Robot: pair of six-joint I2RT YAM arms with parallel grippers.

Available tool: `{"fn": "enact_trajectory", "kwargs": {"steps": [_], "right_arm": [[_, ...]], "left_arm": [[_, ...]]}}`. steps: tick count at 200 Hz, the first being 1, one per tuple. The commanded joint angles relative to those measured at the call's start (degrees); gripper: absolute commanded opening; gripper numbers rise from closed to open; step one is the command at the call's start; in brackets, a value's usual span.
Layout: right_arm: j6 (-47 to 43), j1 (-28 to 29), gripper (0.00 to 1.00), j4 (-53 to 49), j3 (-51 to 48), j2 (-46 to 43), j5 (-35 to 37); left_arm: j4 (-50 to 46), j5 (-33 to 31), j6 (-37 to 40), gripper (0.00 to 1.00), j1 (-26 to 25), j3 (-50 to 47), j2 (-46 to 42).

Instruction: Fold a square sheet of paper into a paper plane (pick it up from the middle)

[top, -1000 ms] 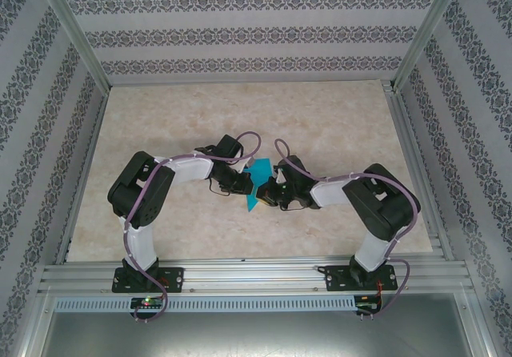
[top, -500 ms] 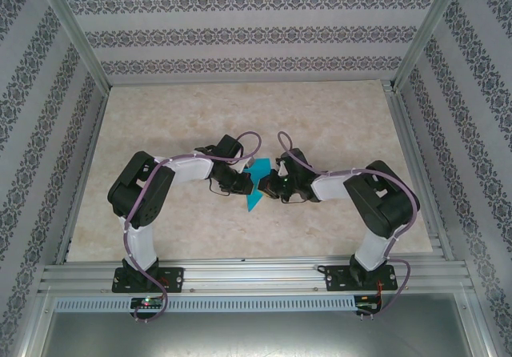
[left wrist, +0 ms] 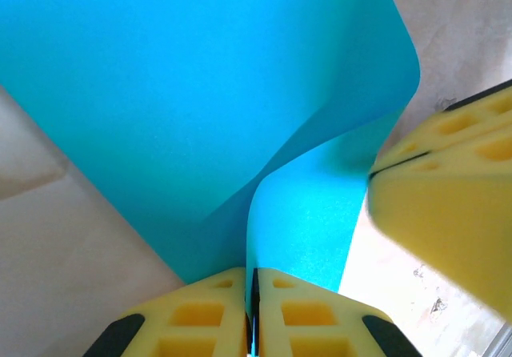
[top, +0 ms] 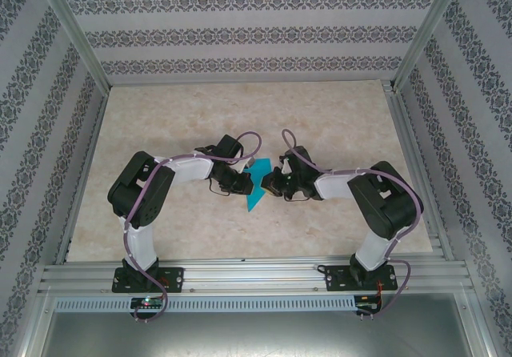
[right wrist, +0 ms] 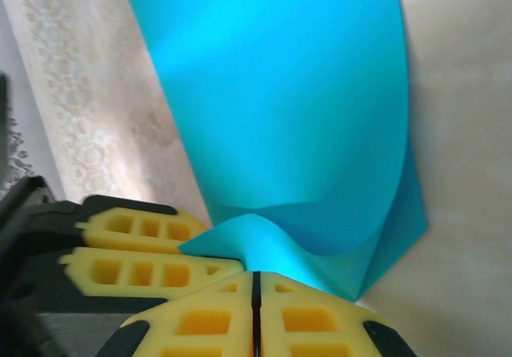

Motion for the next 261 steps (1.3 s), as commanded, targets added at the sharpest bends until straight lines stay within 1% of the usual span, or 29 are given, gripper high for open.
{"fn": "enact_trajectory", "kwargs": {"steps": [1,21,48,82,97,120,152,196,213,238,261], "right_arm": [[-1.85,-0.49,0.09,-1.01,2.18,-0.31,-0.9],[-1.77,-0.58,0.09,-0.56,2.91,1.87,-0.97],[-2.61,-1.34,0.09,-1.09,2.61,4.31,0.83],[-5.19,-1.73,0.09,-4.52,2.09,6.28,3.32],[-5.18,-1.84,0.09,-4.29,1.96,6.19,2.79],[-5.65,-2.48,0.11,-5.6,2.89,3.45,1.97],[-6.59,-4.42,0.11,-5.81,4.42,0.52,-1.49],[-6.6,-5.37,0.11,-4.81,5.71,2.94,-3.57],[-6.51,-5.5,0.1,-4.85,5.65,4.31,-2.54],[-7.69,-5.5,0.1,-7.34,4.87,6.3,1.29],[-8.01,-5.68,0.09,-7.45,4.44,7.26,1.93]], "left_arm": [[-3.36,-0.75,1.46,0.13,-0.24,0.05,1.8],[-3.44,-0.68,1.34,0.13,-0.17,0.15,1.75],[-3.54,-0.82,1.4,0.13,-0.13,0.19,1.74],[-3.63,-0.89,1.54,0.13,-0.2,-0.27,1.53],[-3.69,-0.93,1.58,0.13,-0.2,-0.33,1.58],[-3.94,-1.01,1.59,0.13,-0.16,-0.17,1.52],[-4.24,-0.96,1.58,0.13,-0.22,0.22,1.43],[-4.24,-0.93,1.6,0.13,-0.19,0.2,1.45],[-4.24,-0.85,1.59,0.13,-0.18,0.2,1.37],[-4.24,-0.91,1.63,0.13,-0.13,0.19,1.35],[-4.31,-0.91,1.71,0.13,-0.16,0.2,1.43]]}}
